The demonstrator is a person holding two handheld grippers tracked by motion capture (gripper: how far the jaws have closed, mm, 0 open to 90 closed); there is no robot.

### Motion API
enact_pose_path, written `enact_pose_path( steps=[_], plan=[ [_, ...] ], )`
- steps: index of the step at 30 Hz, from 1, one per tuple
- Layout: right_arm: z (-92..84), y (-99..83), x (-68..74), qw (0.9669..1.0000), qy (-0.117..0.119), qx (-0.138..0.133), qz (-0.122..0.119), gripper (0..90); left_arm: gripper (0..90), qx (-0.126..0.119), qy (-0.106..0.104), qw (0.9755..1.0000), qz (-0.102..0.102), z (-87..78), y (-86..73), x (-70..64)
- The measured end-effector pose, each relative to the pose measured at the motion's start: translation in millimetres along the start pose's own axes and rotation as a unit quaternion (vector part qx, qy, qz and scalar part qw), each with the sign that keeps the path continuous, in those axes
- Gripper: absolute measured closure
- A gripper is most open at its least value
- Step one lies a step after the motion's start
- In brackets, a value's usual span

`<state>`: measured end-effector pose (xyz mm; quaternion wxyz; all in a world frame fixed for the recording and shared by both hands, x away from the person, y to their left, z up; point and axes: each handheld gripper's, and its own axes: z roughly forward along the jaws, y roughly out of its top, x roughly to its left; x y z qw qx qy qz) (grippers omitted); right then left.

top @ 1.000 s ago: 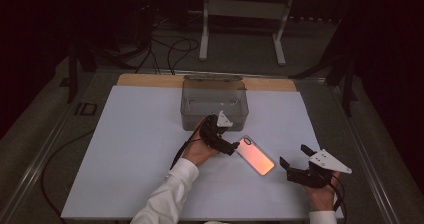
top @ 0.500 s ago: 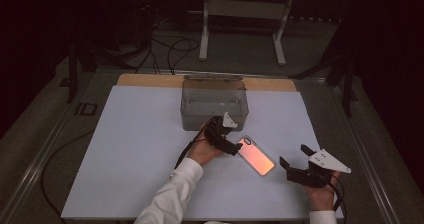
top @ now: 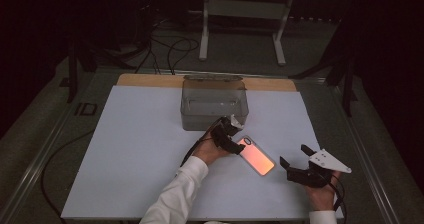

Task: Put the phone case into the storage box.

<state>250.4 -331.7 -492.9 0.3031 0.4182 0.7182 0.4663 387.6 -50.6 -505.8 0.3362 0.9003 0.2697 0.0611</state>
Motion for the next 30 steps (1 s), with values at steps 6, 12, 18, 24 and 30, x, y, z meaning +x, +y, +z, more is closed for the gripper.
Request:
enact_pose_path(
  steps=[6,12,18,24,30],
  plan=[
    [0.2,0.2,-0.5,1.0000,-0.001,-0.001,0.003,9.1,49.2,0.009,-0.002,0.9999,-0.005,6.3,-0.2,2.7],
    [-0.4,0.3,-0.8,1.0000,-0.002,-0.003,0.002,9.1,64.0,0.022,-0.014,0.9995,-0.019,12.8,1.0,7.3],
    [0.0,0.3,-0.7,1.0000,-0.003,-0.003,0.003,9.2,77.0,0.034,-0.027,0.9986,-0.029,13.5,4.4,9.5],
    [0.0,0.3,-0.9,1.0000,-0.003,-0.004,0.003,10.4,86.8,0.049,-0.011,0.9983,-0.031,12.3,7.7,8.8],
    [0.0,0.4,-0.9,1.0000,-0.002,-0.004,0.003,10.4,88.6,0.051,0.008,0.9987,0.003,12.1,8.8,2.5]
  ],
)
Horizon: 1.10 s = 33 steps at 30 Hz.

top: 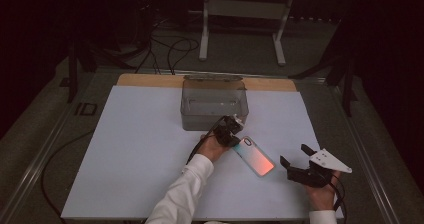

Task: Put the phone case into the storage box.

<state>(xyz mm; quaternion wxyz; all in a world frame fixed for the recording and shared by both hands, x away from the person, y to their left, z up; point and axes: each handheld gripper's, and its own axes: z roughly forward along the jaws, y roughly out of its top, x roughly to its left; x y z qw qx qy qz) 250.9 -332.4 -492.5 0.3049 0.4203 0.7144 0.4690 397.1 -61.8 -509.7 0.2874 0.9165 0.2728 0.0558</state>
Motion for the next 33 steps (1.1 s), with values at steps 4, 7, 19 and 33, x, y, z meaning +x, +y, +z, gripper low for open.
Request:
enact_pose_path(
  steps=[4,7,19,33],
  plan=[
    [0.3,-0.1,-0.1,1.0000,0.001,0.002,0.002,10.4,88.9,-0.007,0.013,0.9999,0.006,-2.5,-1.2,-0.1],
    [0.5,-0.2,-0.1,1.0000,0.003,0.002,0.002,10.3,88.9,-0.017,0.015,0.9997,-0.001,-7.7,-3.4,3.0],
    [2.4,-0.7,0.3,0.9999,0.010,0.006,0.003,10.3,88.8,-0.050,0.024,0.9985,-0.001,-30.7,-12.4,7.6],
    [3.9,-1.0,0.2,0.9997,0.023,0.009,0.008,10.1,88.7,-0.088,0.039,0.9954,-0.002,-59.0,-19.2,10.6]
  ],
)
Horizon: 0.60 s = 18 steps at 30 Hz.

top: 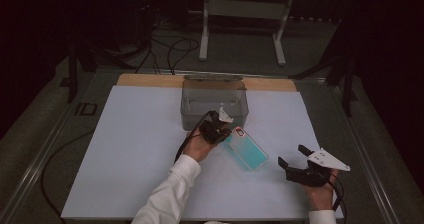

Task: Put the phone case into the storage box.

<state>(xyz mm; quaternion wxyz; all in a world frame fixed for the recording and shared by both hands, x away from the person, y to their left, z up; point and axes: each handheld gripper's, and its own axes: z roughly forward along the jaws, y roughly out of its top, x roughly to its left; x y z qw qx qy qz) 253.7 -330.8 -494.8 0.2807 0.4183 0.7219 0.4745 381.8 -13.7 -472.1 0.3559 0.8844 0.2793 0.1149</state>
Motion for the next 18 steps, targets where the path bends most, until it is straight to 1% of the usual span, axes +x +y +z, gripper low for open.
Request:
enact_pose_path(
  steps=[4,7,9,10,13,14,15,18],
  plan=[
    [-0.3,0.0,-0.1,1.0000,0.003,-0.001,0.004,9.9,88.8,-0.010,0.006,0.9999,0.000,-8.5,-0.4,1.8],
    [-0.3,0.0,0.1,1.0000,0.003,0.000,0.004,9.9,88.8,-0.016,0.011,0.9998,0.004,-14.2,-0.9,2.4],
    [-0.3,0.0,0.1,1.0000,0.003,0.000,0.003,9.9,88.7,-0.019,0.012,0.9997,0.004,-16.0,-1.1,2.4],
    [-0.5,-0.1,0.1,1.0000,0.004,-0.001,0.004,9.9,88.8,-0.024,0.015,0.9996,0.003,-19.4,-1.8,2.7],
    [-0.5,-0.1,0.3,1.0000,0.005,-0.001,0.005,9.9,88.8,-0.027,0.017,0.9995,0.006,-22.8,-2.5,3.0],
    [-0.4,-0.1,0.5,1.0000,0.006,-0.001,0.006,9.9,88.7,-0.031,0.021,0.9993,0.008,-26.8,-2.9,3.0],
    [-0.4,-0.1,0.5,1.0000,0.006,-0.001,0.006,9.9,88.7,-0.031,0.021,0.9993,0.008,-26.8,-2.9,3.0],
    [0.4,0.1,1.3,0.9999,0.007,-0.001,0.008,9.9,88.7,-0.040,0.024,0.9989,0.007,-34.0,-3.5,4.0]
  ],
)
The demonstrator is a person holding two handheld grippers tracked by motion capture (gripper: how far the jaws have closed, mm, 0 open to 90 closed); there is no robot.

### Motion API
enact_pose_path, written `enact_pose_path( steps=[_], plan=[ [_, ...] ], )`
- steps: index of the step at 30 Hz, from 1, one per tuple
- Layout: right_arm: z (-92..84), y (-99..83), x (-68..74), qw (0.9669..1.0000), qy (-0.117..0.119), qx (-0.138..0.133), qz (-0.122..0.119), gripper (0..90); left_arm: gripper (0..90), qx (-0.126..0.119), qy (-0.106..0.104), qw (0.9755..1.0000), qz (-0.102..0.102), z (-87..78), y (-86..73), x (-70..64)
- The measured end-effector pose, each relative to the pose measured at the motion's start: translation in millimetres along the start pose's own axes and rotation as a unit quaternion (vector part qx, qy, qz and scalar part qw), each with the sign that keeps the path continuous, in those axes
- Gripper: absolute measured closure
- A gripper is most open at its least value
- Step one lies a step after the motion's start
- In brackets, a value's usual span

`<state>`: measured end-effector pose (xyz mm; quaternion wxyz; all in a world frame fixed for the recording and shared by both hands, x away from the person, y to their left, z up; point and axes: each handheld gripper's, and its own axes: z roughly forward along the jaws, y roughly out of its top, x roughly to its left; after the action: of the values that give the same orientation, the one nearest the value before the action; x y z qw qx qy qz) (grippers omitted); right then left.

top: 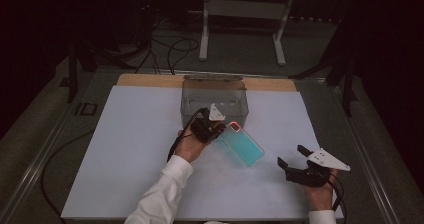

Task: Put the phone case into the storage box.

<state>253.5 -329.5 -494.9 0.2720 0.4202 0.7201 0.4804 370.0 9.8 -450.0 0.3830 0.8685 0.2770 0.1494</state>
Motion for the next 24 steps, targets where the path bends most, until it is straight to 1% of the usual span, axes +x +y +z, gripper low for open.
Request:
enact_pose_path(
  steps=[13,17,20,24],
  plan=[
    [2.0,0.3,1.8,1.0000,0.007,0.003,0.001,9.9,88.7,-0.031,0.021,0.9993,0.001,-29.0,-5.0,7.7],
    [4.6,0.0,1.7,0.9998,0.009,0.012,0.013,9.7,88.7,-0.042,0.029,0.9987,-0.002,-36.9,-6.2,12.0],
    [5.4,0.1,2.3,0.9998,0.012,0.014,0.011,9.7,88.7,-0.049,0.032,0.9983,-0.003,-41.9,-7.3,14.5],
    [6.5,0.7,3.0,0.9996,0.014,0.016,0.018,9.7,88.7,-0.053,0.040,0.9978,-0.004,-47.6,-8.4,17.0]
  ],
)
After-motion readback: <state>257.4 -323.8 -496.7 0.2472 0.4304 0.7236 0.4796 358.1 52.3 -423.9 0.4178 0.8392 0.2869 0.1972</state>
